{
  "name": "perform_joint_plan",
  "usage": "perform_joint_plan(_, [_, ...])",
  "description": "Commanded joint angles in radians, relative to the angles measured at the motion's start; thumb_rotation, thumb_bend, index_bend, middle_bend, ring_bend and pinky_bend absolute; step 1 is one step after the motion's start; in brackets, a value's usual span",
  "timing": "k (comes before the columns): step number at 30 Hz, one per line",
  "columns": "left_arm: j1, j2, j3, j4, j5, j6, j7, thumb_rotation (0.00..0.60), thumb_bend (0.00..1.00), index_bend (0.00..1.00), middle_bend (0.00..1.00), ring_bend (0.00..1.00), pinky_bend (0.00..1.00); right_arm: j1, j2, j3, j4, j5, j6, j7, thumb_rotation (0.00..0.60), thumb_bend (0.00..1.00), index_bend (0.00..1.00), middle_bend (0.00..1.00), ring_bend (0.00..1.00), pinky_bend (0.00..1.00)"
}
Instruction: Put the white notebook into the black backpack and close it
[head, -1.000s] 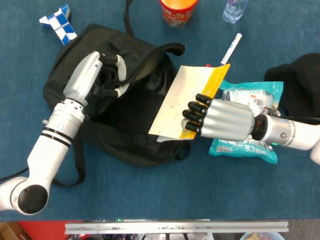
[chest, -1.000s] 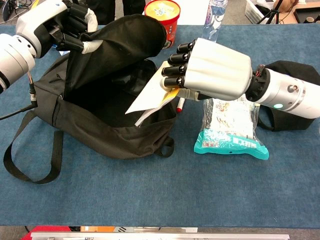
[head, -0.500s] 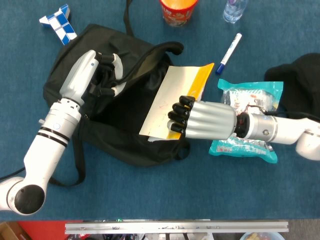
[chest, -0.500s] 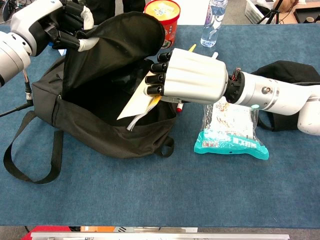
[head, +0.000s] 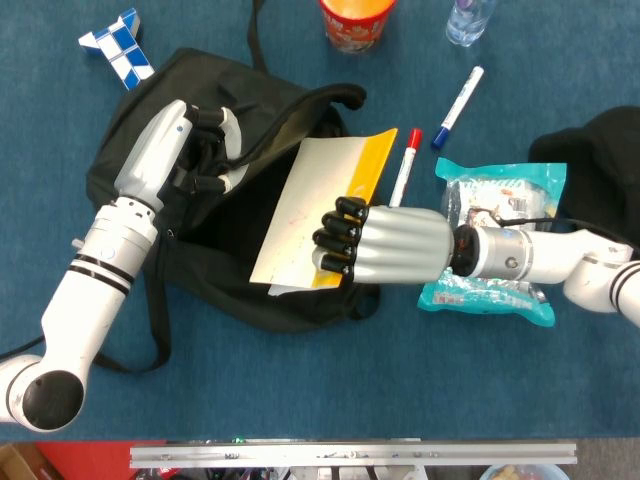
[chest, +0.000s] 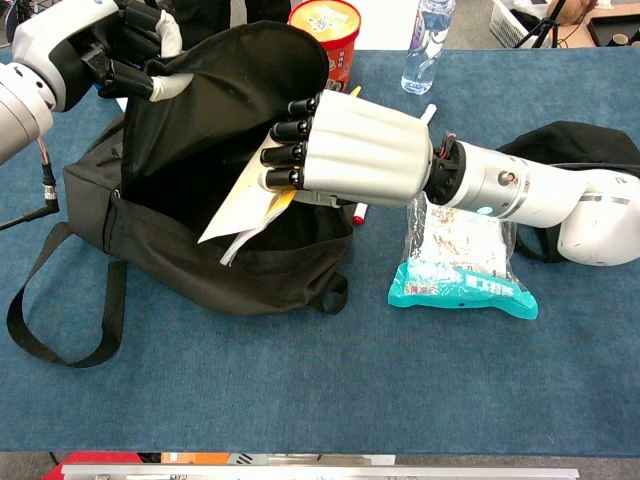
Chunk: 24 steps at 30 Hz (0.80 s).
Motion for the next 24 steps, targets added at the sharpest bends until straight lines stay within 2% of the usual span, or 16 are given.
perform_joint_plan(1, [0.000,0.003,0.001,-0.004,0.000,0.002,-0.001,0.600,0.38,0.74,0.85,0.80,1.00,0.010,-0.015,-0.009,0.013,0.004,-0.001,0.009,0.600,0.51,0.90,0.70,0.57,0.66])
perform_joint_plan(6, [0.002,0.015,0.000,-0.013,-0.008,0.007,0.000,0.600,0.38,0.73,0.85,0.80,1.00,0.023,-0.064,-0.032,0.072,0.015,-0.006,0.058,0.600,0.51,0.90,0.70,0.57,0.66])
perform_joint_plan(15, [0.003,0.041,-0.003,-0.029,-0.037,0.007,-0.004,0.600,0.38,0.73,0.85,0.80,1.00,0.030,-0.158,-0.039,0.220,0.069,0.014,0.175,0.600,0.51,0.90,0.70,0.57,0.66])
perform_joint_plan(24, [0.000,0.054,-0.004,-0.043,-0.057,0.005,-0.006,0.600,0.38,0.73,0.85,0.80,1.00,0.026,-0.206,-0.060,0.307,0.112,0.021,0.250,0.600,0.51,0.90,0.70,0.57,0.66])
